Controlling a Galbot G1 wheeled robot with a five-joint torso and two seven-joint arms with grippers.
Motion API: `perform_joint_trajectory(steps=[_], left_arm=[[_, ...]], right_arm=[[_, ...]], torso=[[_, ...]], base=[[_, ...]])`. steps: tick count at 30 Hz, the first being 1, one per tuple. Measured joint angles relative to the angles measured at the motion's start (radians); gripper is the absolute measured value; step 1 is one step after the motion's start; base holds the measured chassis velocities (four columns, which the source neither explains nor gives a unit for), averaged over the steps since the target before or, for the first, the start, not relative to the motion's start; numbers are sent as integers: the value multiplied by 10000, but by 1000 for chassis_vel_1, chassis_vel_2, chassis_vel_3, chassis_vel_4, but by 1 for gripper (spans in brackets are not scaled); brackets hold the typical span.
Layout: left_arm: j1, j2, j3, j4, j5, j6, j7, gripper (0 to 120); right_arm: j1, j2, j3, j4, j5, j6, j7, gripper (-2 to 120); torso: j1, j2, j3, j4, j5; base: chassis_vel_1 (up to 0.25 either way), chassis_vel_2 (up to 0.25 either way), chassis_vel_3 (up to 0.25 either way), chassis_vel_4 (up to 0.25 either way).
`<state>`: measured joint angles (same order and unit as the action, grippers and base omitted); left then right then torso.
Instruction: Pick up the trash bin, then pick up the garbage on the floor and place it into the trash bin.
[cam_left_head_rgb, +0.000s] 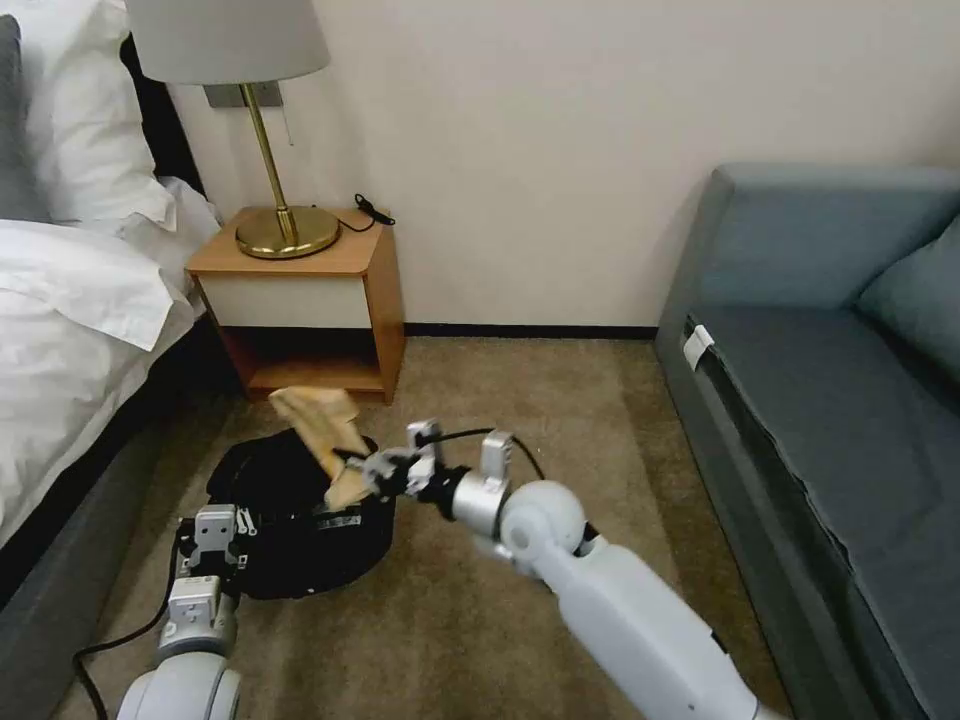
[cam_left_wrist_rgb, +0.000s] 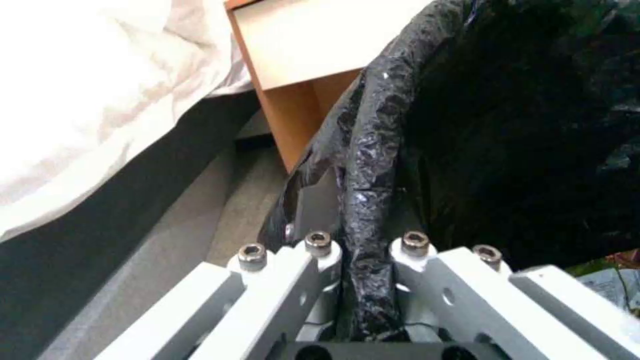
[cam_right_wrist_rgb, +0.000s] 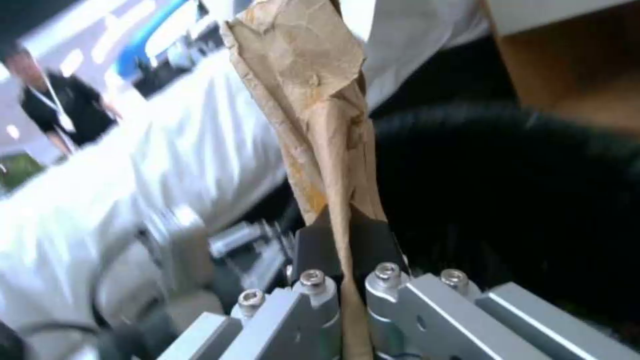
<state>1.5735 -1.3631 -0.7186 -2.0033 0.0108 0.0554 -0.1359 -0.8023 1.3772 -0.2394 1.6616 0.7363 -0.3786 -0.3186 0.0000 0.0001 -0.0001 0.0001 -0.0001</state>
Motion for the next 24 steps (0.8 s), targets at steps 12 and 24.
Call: perform_joint_trajectory(steps=[12,24], left_arm=[[38,38,19,-183,-91,-69,63,2],[-125,-10,181,48,-61,-151,152,2]], right_arm=[[186,118,-451,-1853,-2112,1002,448,7],[-30,142,-737,-1730,-2694,1140,579,54]], torso=[[0,-2,1,-2,1],[0,-1,1,-1,0]], base=[[0,0,0,0],[0,0,0,0]])
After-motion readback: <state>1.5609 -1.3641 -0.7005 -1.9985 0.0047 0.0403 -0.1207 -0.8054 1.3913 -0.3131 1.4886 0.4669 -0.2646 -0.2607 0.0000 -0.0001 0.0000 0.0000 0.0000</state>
